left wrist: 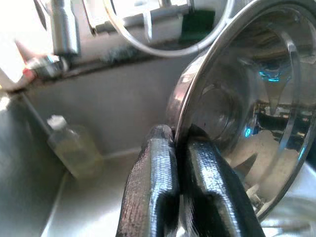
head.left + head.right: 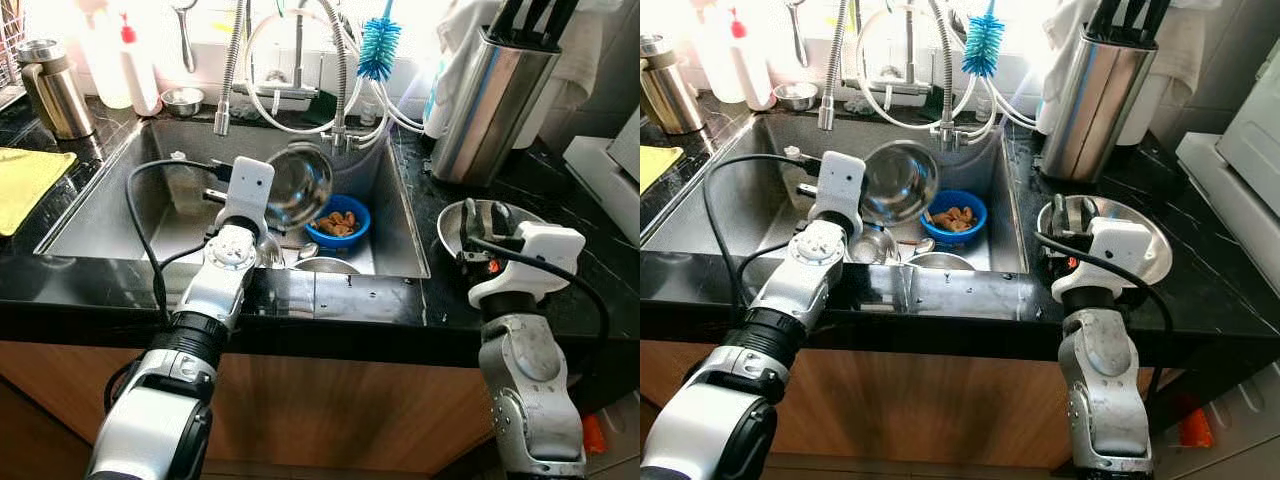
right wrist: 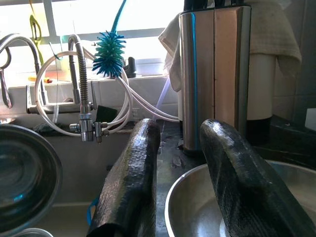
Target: Kitchen organization
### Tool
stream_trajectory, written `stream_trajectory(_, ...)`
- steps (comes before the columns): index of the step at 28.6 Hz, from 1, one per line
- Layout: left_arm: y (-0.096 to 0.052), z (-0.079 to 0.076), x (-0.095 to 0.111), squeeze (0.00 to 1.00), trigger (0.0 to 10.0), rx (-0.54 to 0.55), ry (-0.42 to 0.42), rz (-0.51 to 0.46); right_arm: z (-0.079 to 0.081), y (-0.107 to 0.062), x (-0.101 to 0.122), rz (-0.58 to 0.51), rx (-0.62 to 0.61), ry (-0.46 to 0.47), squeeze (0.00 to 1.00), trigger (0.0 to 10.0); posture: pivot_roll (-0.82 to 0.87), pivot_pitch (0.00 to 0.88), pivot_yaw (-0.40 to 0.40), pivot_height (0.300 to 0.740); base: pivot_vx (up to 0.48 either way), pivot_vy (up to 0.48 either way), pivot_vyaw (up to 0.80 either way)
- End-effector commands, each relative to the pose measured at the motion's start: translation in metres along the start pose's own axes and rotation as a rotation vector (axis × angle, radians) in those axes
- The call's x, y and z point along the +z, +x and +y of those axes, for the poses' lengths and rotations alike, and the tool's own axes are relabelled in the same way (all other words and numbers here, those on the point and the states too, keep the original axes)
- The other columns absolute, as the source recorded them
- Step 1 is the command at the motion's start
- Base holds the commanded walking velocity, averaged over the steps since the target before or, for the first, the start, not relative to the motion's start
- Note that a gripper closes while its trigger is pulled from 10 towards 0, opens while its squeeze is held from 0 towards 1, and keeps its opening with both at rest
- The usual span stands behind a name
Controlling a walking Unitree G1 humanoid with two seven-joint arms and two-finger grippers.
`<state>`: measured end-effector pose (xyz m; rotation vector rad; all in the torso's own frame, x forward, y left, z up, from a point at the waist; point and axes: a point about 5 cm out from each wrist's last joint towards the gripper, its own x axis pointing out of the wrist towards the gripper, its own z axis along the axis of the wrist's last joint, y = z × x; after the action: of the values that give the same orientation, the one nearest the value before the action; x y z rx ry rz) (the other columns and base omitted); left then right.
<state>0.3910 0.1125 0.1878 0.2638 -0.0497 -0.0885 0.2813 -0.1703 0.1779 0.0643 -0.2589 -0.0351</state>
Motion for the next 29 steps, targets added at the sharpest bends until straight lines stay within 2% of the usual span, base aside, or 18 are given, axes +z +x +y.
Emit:
stream_trajectory(1, 0.004, -0.005, 0.008, 0.00, 10.0, -0.025, 0.018, -0.004, -0.001, -0.002, 0.005, -0.014, -0.011, -0.005, 0.00, 10.0, 0.09, 0.026, -0.059, 0.740, 0.000, 0.000, 0.00)
stream_trajectory(2, 0.004, -0.006, 0.005, 0.25, 10.0, -0.031, 0.019, 0.008, -0.001, -0.002, 0.005, -0.013, -0.013, -0.005, 0.00, 10.0, 0.09, 0.027, -0.059, 0.740, 0.000, 0.000, 0.00)
stream_trajectory(3, 0.004, -0.007, 0.004, 0.25, 10.0, -0.037, 0.020, 0.014, -0.001, -0.002, 0.005, -0.012, -0.015, -0.005, 0.00, 10.0, 0.09, 0.027, -0.059, 0.740, 0.000, 0.000, 0.00)
stream_trajectory(5, 0.004, -0.008, 0.002, 0.95, 10.0, -0.048, 0.009, 0.031, -0.001, -0.003, 0.005, -0.009, -0.017, -0.005, 0.00, 10.0, 0.09, 0.028, -0.057, 0.740, 0.000, 0.000, 0.00)
stream_trajectory(6, 0.004, -0.011, 0.001, 1.00, 10.0, -0.065, 0.008, 0.041, -0.001, -0.003, 0.005, -0.007, -0.018, -0.005, 0.00, 10.0, 0.09, 0.029, -0.057, 0.740, 0.000, 0.000, 0.00)
stream_trajectory(16, 0.004, -0.015, -0.002, 1.00, 10.0, -0.095, 0.004, 0.058, -0.002, -0.004, 0.004, 0.003, -0.023, -0.007, 0.00, 10.0, 0.09, 0.031, -0.056, 0.740, 0.000, 0.000, 0.00)
stream_trajectory(21, 0.003, -0.018, 0.003, 1.00, 10.0, -0.105, -0.032, 0.037, -0.003, -0.004, 0.003, 0.006, -0.024, -0.008, 0.00, 10.0, 0.09, 0.031, -0.058, 0.740, 0.000, 0.000, 0.00)
stream_trajectory(22, 0.003, -0.018, 0.003, 0.53, 10.0, -0.106, -0.039, 0.038, -0.003, -0.004, 0.003, 0.007, -0.024, -0.008, 0.00, 10.0, 0.09, 0.031, -0.058, 0.740, 0.000, 0.000, 0.00)
stream_trajectory(25, 0.003, -0.018, 0.002, 0.53, 10.0, -0.117, -0.046, 0.044, -0.003, -0.004, 0.003, 0.008, -0.024, -0.009, 0.00, 10.0, 0.09, 0.031, -0.058, 0.740, 0.000, 0.000, 0.00)
stream_trajectory(26, 0.003, -0.020, 0.001, 0.00, 10.0, -0.128, -0.060, 0.052, -0.003, -0.005, 0.003, 0.009, -0.026, -0.009, 0.00, 10.0, 0.09, 0.031, -0.059, 0.740, 0.000, 0.000, 0.00)
stream_trajectory(28, 0.002, -0.020, 0.001, 0.00, 10.0, -0.131, -0.064, 0.051, -0.003, -0.005, 0.003, 0.009, -0.026, -0.009, 0.00, 10.0, 0.09, 0.032, -0.060, 0.740, 0.000, 0.000, 0.00)
stream_trajectory(29, 0.002, -0.020, 0.001, 1.00, 10.0, -0.129, -0.070, 0.049, -0.003, -0.005, 0.003, 0.009, -0.026, -0.009, 0.00, 10.0, 0.09, 0.031, -0.060, 0.740, 0.000, 0.000, 0.00)
